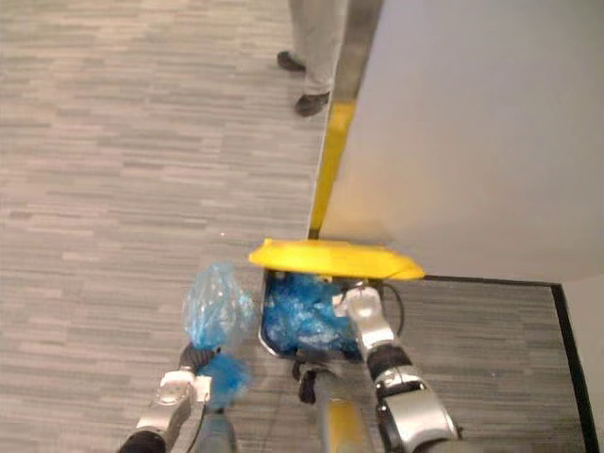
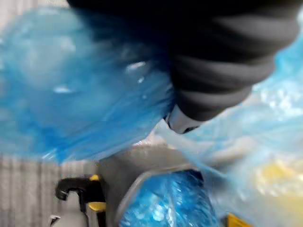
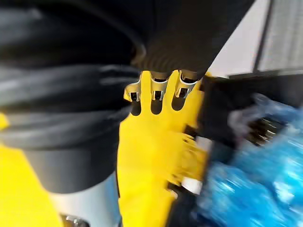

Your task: Gather rubbish on tea table into small bin, then transfer packed bag to large trash can.

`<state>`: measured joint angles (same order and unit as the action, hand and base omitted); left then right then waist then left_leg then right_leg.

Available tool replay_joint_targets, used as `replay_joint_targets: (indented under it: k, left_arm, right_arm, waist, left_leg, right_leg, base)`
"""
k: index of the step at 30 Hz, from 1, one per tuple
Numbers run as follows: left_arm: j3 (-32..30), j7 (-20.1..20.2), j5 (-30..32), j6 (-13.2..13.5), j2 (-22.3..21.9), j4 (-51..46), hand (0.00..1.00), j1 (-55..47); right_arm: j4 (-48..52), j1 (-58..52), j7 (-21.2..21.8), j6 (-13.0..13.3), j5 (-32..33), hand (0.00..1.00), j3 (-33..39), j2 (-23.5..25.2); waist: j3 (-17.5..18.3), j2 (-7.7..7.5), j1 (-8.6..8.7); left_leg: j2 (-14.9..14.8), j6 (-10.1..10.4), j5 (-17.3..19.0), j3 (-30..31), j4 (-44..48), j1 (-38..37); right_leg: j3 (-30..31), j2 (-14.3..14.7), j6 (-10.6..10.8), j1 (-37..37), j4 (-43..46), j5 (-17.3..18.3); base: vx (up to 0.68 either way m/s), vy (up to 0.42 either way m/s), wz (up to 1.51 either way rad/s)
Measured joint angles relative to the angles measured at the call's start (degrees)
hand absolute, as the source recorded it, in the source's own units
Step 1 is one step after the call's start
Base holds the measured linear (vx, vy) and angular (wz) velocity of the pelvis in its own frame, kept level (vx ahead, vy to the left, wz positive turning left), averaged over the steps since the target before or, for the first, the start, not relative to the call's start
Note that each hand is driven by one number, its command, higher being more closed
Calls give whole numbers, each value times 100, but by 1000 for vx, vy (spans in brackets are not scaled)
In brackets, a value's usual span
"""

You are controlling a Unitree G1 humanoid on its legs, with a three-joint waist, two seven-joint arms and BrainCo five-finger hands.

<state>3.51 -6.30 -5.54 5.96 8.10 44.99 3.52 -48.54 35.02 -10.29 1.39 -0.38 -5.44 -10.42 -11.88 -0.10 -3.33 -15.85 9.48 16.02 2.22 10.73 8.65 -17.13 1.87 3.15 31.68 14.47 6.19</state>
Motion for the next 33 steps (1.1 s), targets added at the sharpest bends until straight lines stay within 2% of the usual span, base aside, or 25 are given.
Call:
replay_joint_targets:
  k: [7, 9, 20, 24, 31, 33]
  left_arm:
    - [338, -10, -313, 163, 56, -422, 100, 130]
    - [532, -2, -374, 240, 59, -680, 100, 210]
    - [1214, 170, -789, 280, 193, -1643, 100, 253]
    - [1516, 212, -1188, 337, 191, -2473, 100, 290]
    - [2108, 373, -1670, 482, 240, -3768, 100, 621]
    - [2435, 437, -1760, 504, 204, -4113, 100, 824]
  right_arm:
    - [-469, 1405, -166, -45, 441, 0, 6, -493]
    - [-606, 1718, -226, -67, 582, 0, 11, -600]
    - [-883, 2330, -335, -194, 1011, 0, 8, -602]
    - [-883, 2475, -318, -200, 1051, 0, -3, -677]
    - [-883, 2581, -177, -252, 1061, 0, -205, -833]
    - [-884, 2584, -116, -264, 1101, 0, -251, -849]
  waist:
    - [-168, 10, 5]
    - [-295, 14, 11]
    - [-434, 47, 22]
    - [-605, 92, 50]
    - [-634, 136, 68]
    - [-694, 244, 77]
  left_leg:
    - [-33, 50, -43, -2, 4, 116]
    - [-35, 121, -81, -4, 9, 116]
    - [-23, 135, -88, -23, 22, 112]
    - [-20, 146, -81, -27, 47, 72]
    - [-31, 177, -80, -15, 84, 97]
    - [-66, 254, -33, -11, 167, 18]
  right_leg:
    - [49, 130, -40, 15, -327, -181]
    - [50, 136, -35, -13, -375, -209]
    - [110, 171, -71, -81, -532, -333]
    - [137, 184, -50, -185, -631, -380]
    - [155, 208, -54, -192, -697, -434]
    - [157, 262, -93, -362, -823, -502]
  base:
    - [-40, -5, -9]
    - [0, 0, 0]
    - [-2, 15, 0]
    - [-2, 8, 0]
    - [0, 0, 0]
    - [9, 13, -2]
